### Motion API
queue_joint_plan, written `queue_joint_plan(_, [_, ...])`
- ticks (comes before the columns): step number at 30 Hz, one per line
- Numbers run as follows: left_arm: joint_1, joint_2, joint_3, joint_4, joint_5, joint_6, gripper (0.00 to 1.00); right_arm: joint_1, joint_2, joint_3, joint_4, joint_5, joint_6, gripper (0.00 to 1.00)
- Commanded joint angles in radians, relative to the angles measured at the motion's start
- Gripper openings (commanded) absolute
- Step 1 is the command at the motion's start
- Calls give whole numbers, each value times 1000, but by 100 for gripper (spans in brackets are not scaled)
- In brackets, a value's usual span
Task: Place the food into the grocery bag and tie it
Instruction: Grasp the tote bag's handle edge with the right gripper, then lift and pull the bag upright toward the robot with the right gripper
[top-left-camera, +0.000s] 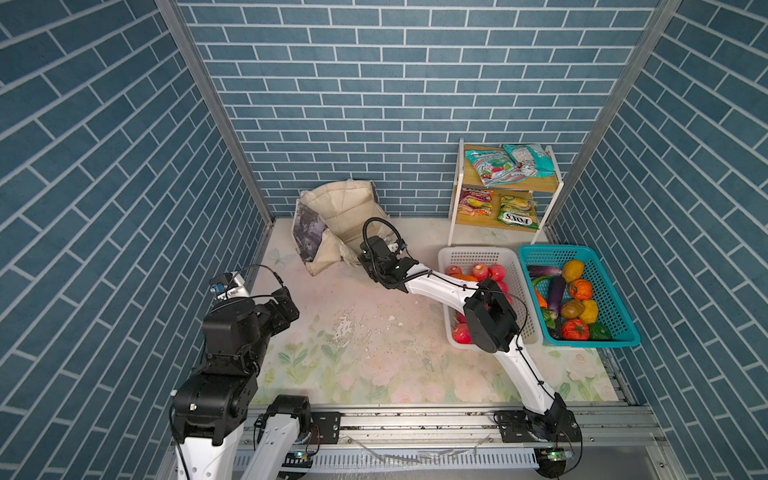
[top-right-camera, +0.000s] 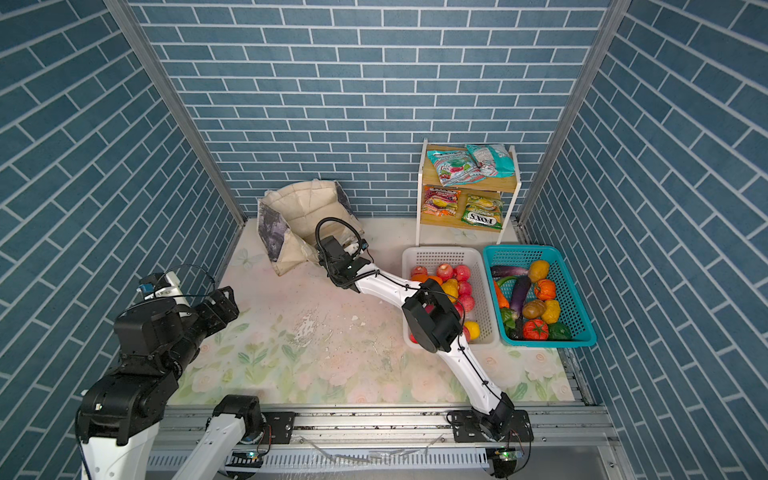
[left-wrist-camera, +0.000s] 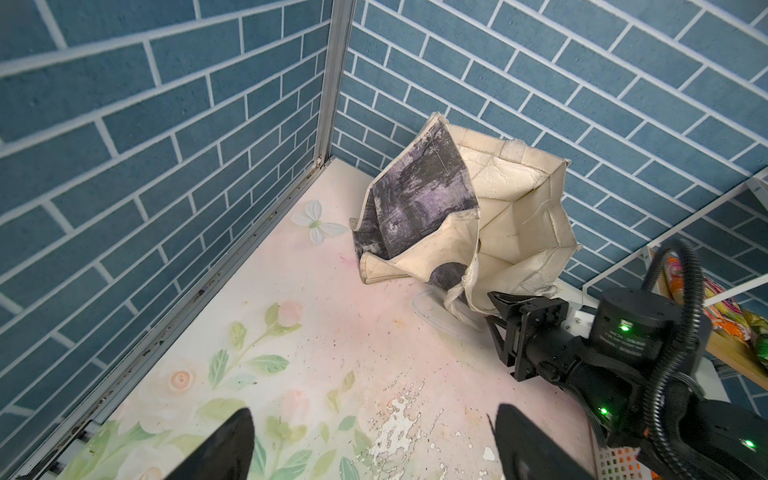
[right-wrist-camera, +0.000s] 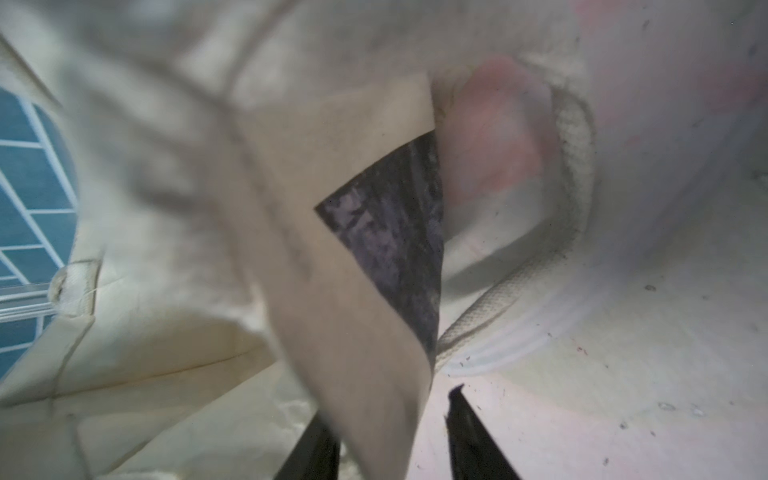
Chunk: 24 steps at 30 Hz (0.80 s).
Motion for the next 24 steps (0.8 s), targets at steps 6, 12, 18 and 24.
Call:
queue_joint_plan(6, [-2,23,67,-57,72,16,91,-5,-106,-95,-51,-57,-198,3])
queue_joint_plan(12, [-2,87,162,-168,176,87,87,-20,-298,-193,-249,-237,-561,0])
queue_joint_plan(18, [-2,148,222,-251,270,131,91,-18,-552,-370,-438,-270,-888,0])
queue_joint_plan(24, [-2,213,266,-307,298,166,92,-20,-733,-494,-614,-270,-1097,0])
